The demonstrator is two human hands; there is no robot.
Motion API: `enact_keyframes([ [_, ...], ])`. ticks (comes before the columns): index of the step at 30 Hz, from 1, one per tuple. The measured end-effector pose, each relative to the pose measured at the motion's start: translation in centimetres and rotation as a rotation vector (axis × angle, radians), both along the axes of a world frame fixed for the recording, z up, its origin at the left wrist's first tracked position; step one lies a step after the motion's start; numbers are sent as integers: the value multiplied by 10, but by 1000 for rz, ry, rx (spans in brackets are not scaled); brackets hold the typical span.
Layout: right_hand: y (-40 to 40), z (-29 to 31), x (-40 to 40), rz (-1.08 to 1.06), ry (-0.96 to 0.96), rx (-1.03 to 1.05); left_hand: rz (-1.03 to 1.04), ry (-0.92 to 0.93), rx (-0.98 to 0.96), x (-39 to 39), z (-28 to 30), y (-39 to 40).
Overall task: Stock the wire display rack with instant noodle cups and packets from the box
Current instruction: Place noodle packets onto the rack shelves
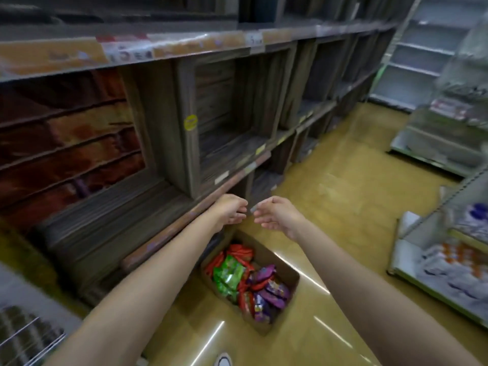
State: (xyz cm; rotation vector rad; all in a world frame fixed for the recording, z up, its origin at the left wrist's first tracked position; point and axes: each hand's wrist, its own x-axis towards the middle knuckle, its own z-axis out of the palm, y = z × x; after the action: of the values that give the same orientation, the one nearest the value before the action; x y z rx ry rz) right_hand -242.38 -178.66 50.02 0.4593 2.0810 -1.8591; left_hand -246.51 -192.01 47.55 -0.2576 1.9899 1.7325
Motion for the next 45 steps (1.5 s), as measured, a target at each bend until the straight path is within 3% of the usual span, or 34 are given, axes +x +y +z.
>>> enact_keyframes([
  [9, 33, -64, -69, -48, -216, 66, -94, -171, 61, -69, -75, 52],
  [24, 114, -203, -93, -52, -579, -30, -17, -515, -57, -71, -217, 113],
  [30, 171, -276, -108, -104, -673, -96, 12, -561, -152, -82, -285, 171],
  [35, 204, -371, -128, -49, -691, -34, -43, -665, -147, -81, -372, 205],
  [40, 212, -512, -132, 29, -709, 56, 7, -714, -296, -67, -500, 195],
  [45, 219, -630, -119, 277, -739, 280, -208, -724, -471, -58, -625, 176],
])
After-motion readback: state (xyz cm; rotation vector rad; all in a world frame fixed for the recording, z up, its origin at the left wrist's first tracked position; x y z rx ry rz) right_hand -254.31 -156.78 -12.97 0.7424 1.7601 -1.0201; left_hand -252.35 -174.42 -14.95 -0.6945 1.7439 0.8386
